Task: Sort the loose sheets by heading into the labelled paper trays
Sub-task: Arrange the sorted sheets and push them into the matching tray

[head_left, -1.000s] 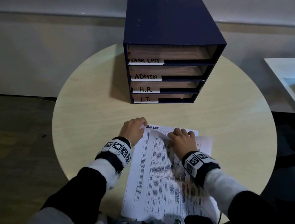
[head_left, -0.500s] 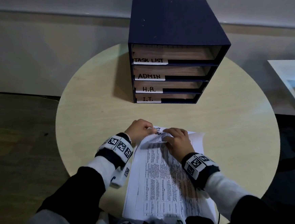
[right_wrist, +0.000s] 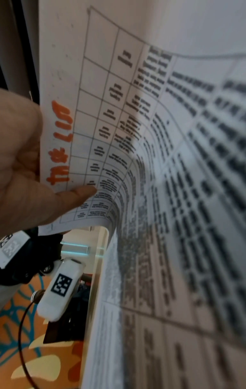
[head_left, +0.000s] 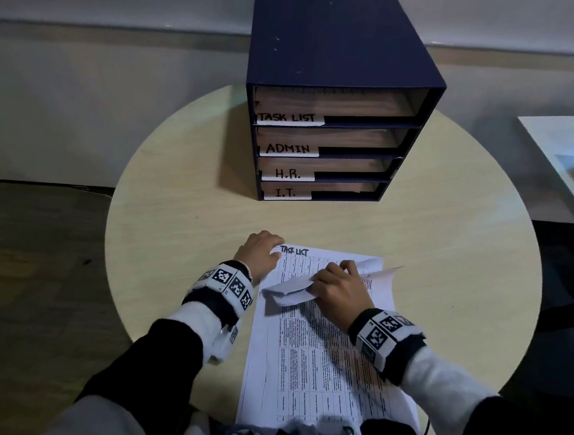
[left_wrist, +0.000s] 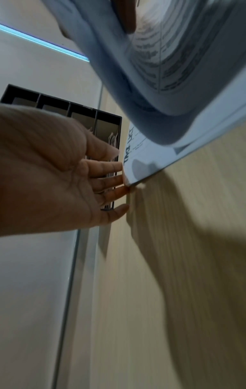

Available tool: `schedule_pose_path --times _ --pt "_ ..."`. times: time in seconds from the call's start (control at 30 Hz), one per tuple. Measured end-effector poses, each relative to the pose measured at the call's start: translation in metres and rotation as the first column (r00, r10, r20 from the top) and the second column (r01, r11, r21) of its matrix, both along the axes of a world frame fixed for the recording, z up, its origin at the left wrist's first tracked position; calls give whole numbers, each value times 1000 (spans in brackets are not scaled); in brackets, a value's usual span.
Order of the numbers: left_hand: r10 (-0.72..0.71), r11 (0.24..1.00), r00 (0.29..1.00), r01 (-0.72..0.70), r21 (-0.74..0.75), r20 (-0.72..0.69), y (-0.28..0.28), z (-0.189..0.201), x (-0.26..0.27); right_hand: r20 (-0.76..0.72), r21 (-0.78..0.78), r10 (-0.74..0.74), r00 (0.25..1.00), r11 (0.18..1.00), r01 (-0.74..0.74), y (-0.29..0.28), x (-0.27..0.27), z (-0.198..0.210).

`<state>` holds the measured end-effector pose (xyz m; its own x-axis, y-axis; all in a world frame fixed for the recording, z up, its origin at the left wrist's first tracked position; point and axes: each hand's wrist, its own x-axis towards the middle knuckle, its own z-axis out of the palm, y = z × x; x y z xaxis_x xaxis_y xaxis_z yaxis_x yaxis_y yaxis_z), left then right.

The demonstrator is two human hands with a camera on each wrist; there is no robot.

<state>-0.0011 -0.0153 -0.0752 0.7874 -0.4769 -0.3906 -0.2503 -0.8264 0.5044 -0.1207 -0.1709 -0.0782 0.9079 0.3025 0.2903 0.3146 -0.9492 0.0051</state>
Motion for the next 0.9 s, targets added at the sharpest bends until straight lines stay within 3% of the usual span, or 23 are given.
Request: schedule_pose_path --times 0.2,0.3,0.43,0.57,0.67,0.73,0.77,0.83,0.9 --pt "71 991 994 -60 -123 85 -1 5 -4 29 -13 -12 1000 1000 12 6 0 1" --pt "152 937 984 -173 -304 -90 -1 6 -7 8 21 -34 999 999 34 7 3 1" --pt "84 856 932 -249 -454 -353 7 12 -13 -87 37 -61 994 997 65 9 5 3" --pt "82 852 860 -323 -412 -504 6 25 -17 -94 -8 -55 994 998 55 8 2 5" --pt "170 797 807 -450 -403 -565 4 20 -15 -31 -27 -25 999 999 25 6 0 2" --pt "265 778 842 -475 -412 -470 2 12 -14 6 -26 -9 1000 1000 10 5 0 1" --pt "279 824 888 -417 -383 -366 2 9 -13 19 -31 -2 1000 1000 3 5 0 1" --pt "196 966 975 -211 -152 -105 0 3 -12 48 -35 16 999 999 -15 5 -1 1" --pt "99 992 995 -101 69 29 -1 2 -11 63 -35 29 998 999 -27 6 -2 1"
